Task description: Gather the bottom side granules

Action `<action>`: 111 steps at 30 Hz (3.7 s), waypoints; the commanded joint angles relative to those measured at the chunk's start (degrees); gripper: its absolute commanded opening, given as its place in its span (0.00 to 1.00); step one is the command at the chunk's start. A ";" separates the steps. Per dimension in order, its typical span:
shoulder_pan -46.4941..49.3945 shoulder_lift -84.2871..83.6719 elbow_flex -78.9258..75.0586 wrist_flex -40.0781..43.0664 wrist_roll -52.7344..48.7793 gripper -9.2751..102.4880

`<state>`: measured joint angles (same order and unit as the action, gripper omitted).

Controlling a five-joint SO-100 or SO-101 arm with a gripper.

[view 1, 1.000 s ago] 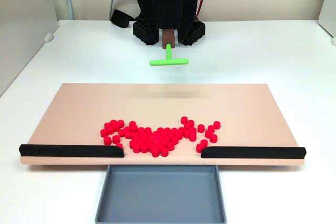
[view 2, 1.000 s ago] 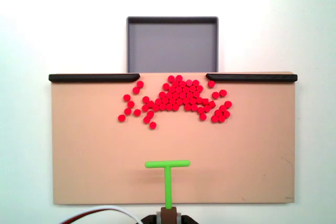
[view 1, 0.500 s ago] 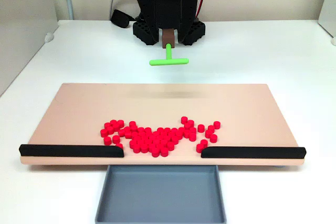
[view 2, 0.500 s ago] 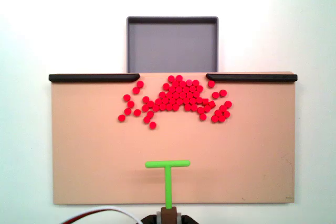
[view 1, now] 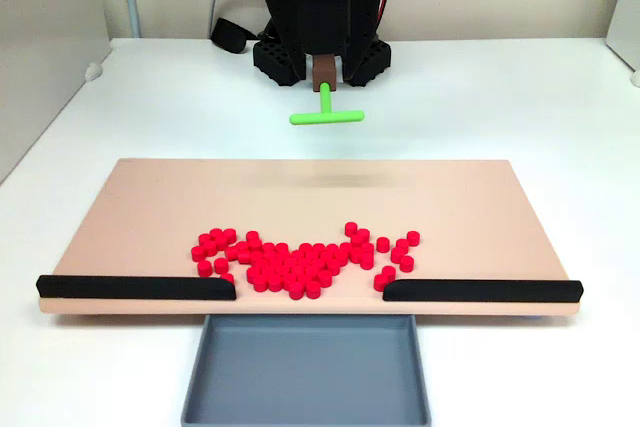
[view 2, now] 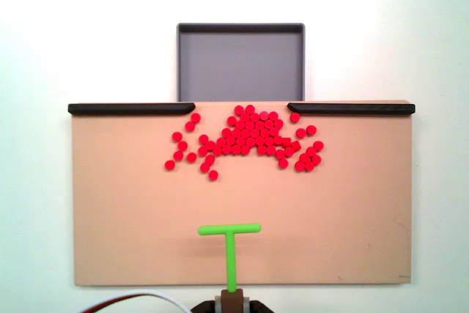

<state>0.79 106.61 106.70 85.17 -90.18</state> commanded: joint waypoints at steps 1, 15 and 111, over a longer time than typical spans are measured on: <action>-0.35 1.58 -0.88 0.26 0.53 0.08; 0.00 0.53 -0.88 -0.35 0.53 0.08; -5.45 -12.04 13.89 -29.27 9.32 0.08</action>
<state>-4.92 97.12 121.20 56.16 -81.21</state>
